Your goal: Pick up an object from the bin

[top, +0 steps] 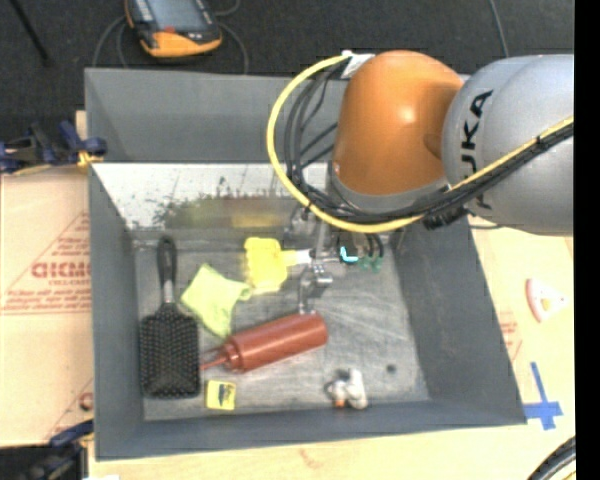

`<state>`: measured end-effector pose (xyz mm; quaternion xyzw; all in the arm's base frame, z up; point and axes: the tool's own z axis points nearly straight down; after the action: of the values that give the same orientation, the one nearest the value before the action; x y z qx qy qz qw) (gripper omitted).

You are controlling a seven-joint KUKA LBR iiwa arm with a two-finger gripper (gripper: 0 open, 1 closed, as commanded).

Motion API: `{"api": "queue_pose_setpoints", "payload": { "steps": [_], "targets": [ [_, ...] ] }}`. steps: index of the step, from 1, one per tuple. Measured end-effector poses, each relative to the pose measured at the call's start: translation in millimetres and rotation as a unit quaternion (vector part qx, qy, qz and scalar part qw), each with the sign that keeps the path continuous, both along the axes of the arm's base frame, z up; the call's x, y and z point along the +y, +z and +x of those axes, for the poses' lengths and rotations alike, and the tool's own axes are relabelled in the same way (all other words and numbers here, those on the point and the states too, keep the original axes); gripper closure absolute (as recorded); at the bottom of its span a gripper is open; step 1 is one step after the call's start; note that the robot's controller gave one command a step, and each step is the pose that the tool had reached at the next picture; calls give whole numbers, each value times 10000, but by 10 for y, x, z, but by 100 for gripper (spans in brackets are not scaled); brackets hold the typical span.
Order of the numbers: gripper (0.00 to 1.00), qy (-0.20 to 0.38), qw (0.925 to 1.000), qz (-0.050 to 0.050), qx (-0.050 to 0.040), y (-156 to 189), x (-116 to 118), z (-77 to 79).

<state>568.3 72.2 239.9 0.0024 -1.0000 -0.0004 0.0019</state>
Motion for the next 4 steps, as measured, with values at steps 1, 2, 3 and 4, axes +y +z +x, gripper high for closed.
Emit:
{"api": "queue_pose_setpoints", "payload": {
  "steps": [1, 2, 3, 4],
  "targets": [
    [0, -6, 10000, 7, -39, 43, 1, 14],
    [0, 376, 9993, -7, -69, -217, -14, 47],
    [100, 1232, 9924, -8, -54, -1656, 127, 364],
    [0, 1228, 9924, -5, -55, -1656, 127, 364]
  ]
}}
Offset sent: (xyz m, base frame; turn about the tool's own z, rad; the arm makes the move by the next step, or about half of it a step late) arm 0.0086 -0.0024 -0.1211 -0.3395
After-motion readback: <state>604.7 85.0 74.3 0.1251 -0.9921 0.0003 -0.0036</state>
